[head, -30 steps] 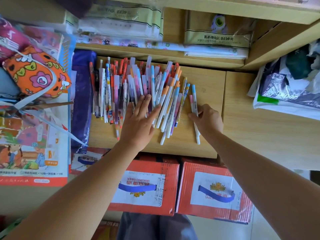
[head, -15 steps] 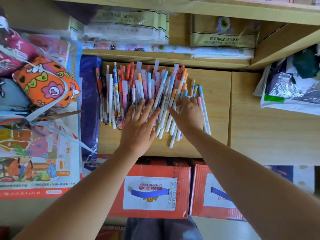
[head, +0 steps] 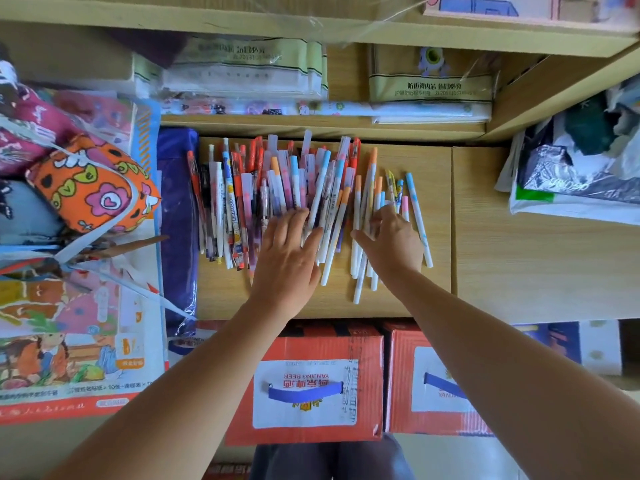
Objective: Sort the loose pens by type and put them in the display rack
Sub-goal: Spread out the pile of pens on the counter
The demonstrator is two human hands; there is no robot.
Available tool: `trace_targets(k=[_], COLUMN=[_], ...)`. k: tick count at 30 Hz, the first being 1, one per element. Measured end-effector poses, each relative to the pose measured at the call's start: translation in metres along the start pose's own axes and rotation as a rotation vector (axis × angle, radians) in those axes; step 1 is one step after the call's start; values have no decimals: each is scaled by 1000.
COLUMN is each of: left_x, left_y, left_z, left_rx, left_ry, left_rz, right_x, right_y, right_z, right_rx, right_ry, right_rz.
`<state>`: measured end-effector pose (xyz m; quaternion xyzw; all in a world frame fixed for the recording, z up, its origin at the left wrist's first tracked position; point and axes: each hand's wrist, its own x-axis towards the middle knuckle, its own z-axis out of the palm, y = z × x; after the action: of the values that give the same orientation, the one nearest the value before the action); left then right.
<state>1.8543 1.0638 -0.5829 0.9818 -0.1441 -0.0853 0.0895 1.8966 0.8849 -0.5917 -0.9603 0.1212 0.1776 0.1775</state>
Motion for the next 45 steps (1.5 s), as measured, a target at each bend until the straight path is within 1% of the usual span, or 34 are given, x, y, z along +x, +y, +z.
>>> trace_targets(k=[4,6,9,11,13,15,16,18,20,22,25,29,33,36,40,45], left_x=[4,7,12,15,18,21,23,26,29,31,32,34,36,39,44,47], left_y=[11,13,15,17,20,22,24,28,32,34,36,40,43,47,54,62], left_z=[-1,-1,-1,0,1,2,3,4,6,8,10,9,7,5,3,7], left_rx=[2,-2,-15,-14,-8,-3,-7,-19,-15,-11,0,11,-5,-108,-227,-227], left_ry=[0,-15,-24,-18,-11,6,11,12,9,6,9,3,-4,-38,-84,-118], left_rz=[-5,-17,-26,-36,-55,-70,-77,-90,-94,-106,-130,-154,-161,-187,-227,-296], right_x=[0,2,6,7,12,21,26,35,40,40,39,36,36,38,41,53], right_y=[-2,-1,4,9,19,33,42,58,68,71,65,58,66,71,77,80], right_z=[-1,1,4,1,-6,-15,-18,-20,-19,-15,-10,-6,-11,-14,-16,-18], right_rx=[-37,22,111,185,211,198,162,69,57,90,186,281,279,303,269,238], right_ry=[-53,-63,-51,37,194,305,327,295,206,181,170,94,104,113,97,41], right_rz=[24,49,20,-32,-62,-5,56,191,257,224,116,47,43,51,59,98])
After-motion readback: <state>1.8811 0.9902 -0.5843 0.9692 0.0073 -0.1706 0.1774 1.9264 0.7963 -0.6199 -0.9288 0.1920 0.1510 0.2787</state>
